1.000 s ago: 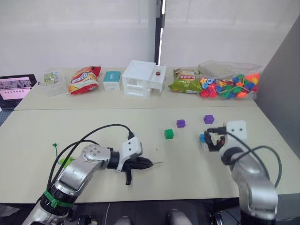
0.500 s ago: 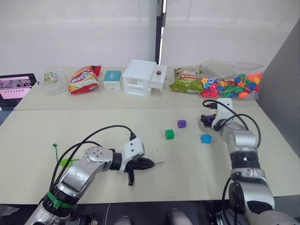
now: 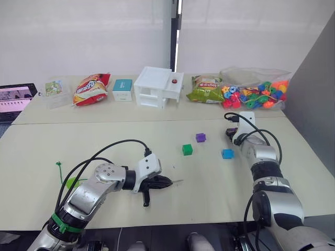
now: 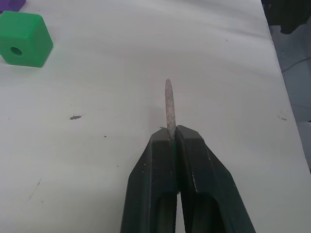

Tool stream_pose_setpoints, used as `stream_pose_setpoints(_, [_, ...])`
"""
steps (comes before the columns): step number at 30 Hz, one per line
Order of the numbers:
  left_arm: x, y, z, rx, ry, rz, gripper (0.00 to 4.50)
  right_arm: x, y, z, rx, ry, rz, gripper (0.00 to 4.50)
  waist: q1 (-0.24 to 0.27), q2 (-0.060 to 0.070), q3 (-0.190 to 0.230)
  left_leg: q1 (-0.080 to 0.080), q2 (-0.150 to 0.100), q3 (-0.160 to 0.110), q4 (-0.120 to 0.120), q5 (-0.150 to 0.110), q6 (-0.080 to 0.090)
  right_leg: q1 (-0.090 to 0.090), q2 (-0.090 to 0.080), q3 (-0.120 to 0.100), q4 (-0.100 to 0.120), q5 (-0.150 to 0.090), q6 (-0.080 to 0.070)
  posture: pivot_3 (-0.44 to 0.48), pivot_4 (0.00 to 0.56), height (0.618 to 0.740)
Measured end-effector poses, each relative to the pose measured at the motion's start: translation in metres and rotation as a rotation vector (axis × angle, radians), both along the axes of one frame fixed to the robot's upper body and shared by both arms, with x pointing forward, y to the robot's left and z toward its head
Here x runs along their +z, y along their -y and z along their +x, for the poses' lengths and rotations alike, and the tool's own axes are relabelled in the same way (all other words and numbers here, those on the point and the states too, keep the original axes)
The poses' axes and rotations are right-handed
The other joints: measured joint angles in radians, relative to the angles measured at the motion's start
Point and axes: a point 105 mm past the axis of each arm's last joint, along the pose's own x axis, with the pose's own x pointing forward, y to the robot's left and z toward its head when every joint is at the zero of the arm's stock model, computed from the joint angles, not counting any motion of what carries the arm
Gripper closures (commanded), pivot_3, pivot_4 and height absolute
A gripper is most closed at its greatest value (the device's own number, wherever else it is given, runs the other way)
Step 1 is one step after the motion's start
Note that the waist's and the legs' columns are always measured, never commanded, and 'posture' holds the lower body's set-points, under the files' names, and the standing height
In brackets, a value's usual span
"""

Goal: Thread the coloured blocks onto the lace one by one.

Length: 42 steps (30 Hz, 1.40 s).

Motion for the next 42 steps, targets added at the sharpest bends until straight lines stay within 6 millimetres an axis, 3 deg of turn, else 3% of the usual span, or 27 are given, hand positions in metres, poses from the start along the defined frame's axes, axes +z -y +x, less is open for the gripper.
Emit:
stream_pose_setpoints(4, [0.000,0.000,-0.001,-0.005,0.010,-0.004,4.50,0.030,-0.007,-0.011,0.049,0.154,-0.003,3.29,0.000,0.001,0.000,-0.001,0.000,-0.001,0.000,0.000,0.000,-0.001,0.000,0.000,0.000,0.000,0.000,0.000,0.150,0.740])
stream_pose_setpoints(7, [-0.002,-0.004,-0.001,0.004,0.005,0.005,4.50,0.069,-0.028,-0.053,0.120,0.287,-0.022,3.29,0.007,0.003,-0.001,-0.004,0.000,-0.004,0.000,0.000,0.000,-0.003,0.000,-0.002,0.001,0.000,0.000,0.000,0.150,0.740])
stream_pose_setpoints(12, [-0.003,-0.005,-0.002,0.005,0.003,0.007,4.50,0.100,-0.071,-0.108,0.231,0.347,-0.037,3.29,0.008,0.003,-0.001,-0.002,0.000,-0.004,0.001,0.000,0.000,-0.001,0.000,-0.002,0.001,0.000,0.000,0.000,0.150,0.740])
stream_pose_setpoints(17, [-0.003,-0.006,-0.003,-0.001,-0.002,0.006,4.50,0.080,-0.126,-0.150,0.363,0.236,0.019,3.29,0.009,0.003,-0.001,-0.002,0.000,-0.004,0.001,0.000,0.000,-0.001,0.001,-0.002,0.001,0.000,0.000,0.000,0.150,0.740])
stream_pose_setpoints(19, [-0.003,-0.006,-0.003,-0.006,0.000,0.007,4.50,0.054,-0.139,-0.166,0.376,0.136,0.046,3.29,0.016,0.003,-0.001,-0.002,0.000,-0.005,0.001,0.000,0.000,0.000,0.001,-0.003,0.000,0.000,0.000,0.000,0.150,0.740])
stream_pose_setpoints(24, [-0.004,-0.008,-0.002,-0.007,-0.005,0.015,4.50,0.000,-0.153,-0.187,0.366,-0.047,0.066,3.29,0.023,0.003,0.000,-0.002,-0.001,-0.004,0.001,0.000,0.000,-0.001,0.000,-0.002,-0.001,0.000,0.000,0.000,0.150,0.740])
stream_pose_setpoints(30, [0.000,-0.008,0.001,-0.016,0.004,0.019,4.50,-0.030,-0.154,-0.187,0.336,-0.118,0.082,3.29,0.022,0.003,0.000,-0.001,0.000,-0.003,0.001,0.000,0.000,0.000,0.001,-0.002,-0.002,0.000,0.000,0.000,0.150,0.740])
stream_pose_setpoints(33, [0.000,-0.010,0.002,-0.016,0.005,0.030,4.50,-0.035,-0.154,-0.186,0.333,-0.131,0.100,3.29,0.022,0.003,-0.001,0.000,0.000,-0.003,0.001,0.000,0.000,0.000,0.001,-0.002,-0.002,0.000,0.000,0.000,0.150,0.740])
stream_pose_setpoints(35, [0.001,-0.010,0.002,-0.019,0.008,0.032,4.50,-0.035,-0.155,-0.186,0.327,-0.123,0.119,2.23,0.022,0.003,-0.001,0.000,0.000,-0.003,0.001,0.000,0.000,0.001,0.001,-0.002,-0.002,0.000,0.000,0.000,0.150,0.740])
stream_pose_setpoints(39, [0.001,-0.010,0.002,-0.019,0.008,0.033,4.50,-0.033,-0.153,-0.185,0.331,-0.104,0.130,0.92,0.023,0.003,0.000,0.000,0.000,-0.003,0.001,0.000,0.000,0.001,0.001,-0.002,-0.002,0.000,0.000,0.000,0.150,0.740])
stream_pose_setpoints(41, [0.001,-0.011,0.002,-0.018,0.008,0.034,4.50,-0.020,-0.143,-0.179,0.331,-0.052,0.118,0.21,0.023,0.003,0.000,-0.001,0.000,-0.003,0.001,0.000,0.000,0.001,0.001,-0.002,-0.004,0.000,0.000,0.000,0.150,0.740])
stream_pose_setpoints(42, [0.001,-0.011,0.002,-0.018,0.008,0.034,4.50,-0.011,-0.140,-0.176,0.336,-0.017,0.111,0.10,0.023,0.003,0.000,-0.001,0.000,-0.003,0.001,0.000,0.000,0.001,0.001,-0.002,-0.004,0.000,0.000,0.000,0.150,0.740])
